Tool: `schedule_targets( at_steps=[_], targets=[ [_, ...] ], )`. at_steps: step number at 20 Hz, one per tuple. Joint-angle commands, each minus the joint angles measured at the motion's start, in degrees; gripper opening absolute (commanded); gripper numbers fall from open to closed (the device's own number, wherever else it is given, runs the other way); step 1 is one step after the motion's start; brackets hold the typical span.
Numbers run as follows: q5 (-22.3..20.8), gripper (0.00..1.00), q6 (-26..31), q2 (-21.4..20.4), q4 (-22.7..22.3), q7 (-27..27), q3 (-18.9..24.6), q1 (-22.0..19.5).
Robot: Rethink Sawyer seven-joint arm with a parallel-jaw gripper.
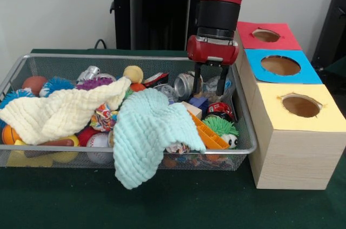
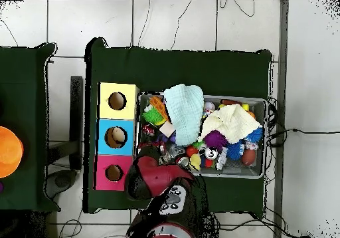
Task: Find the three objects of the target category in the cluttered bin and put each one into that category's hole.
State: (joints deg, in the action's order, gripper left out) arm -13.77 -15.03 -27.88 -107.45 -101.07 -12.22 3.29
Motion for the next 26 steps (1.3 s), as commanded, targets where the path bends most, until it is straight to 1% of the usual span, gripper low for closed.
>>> schedule_targets(
  at_steps=[1, 6, 8, 10, 15, 17, 20, 26],
  targets=[
    [4.2, 1.00, -6.1, 4.8, 4.3, -11.7, 5.3, 0.0],
    [6.2, 1.00, -7.7, 7.9, 5.5, -11.1, 4.0, 1.0],
    [7.1, 1.00, -7.5, 9.1, 6.3, -10.4, 3.2, 1.7],
    [7.7, 1.00, -6.4, 9.5, 6.9, -9.4, 2.7, 2.1],
    [7.7, 1.00, -5.6, 9.3, 7.2, -9.0, 3.2, 1.5],
    [7.6, 1.00, -5.4, 10.2, 7.4, -9.1, 3.8, 1.1],
    [7.2, 1.00, -3.1, 9.6, 6.8, -9.1, 5.3, 0.7],
    [8.5, 1.00, 2.7, 8.5, 6.2, -8.1, 4.8, 2.3]
  ],
)
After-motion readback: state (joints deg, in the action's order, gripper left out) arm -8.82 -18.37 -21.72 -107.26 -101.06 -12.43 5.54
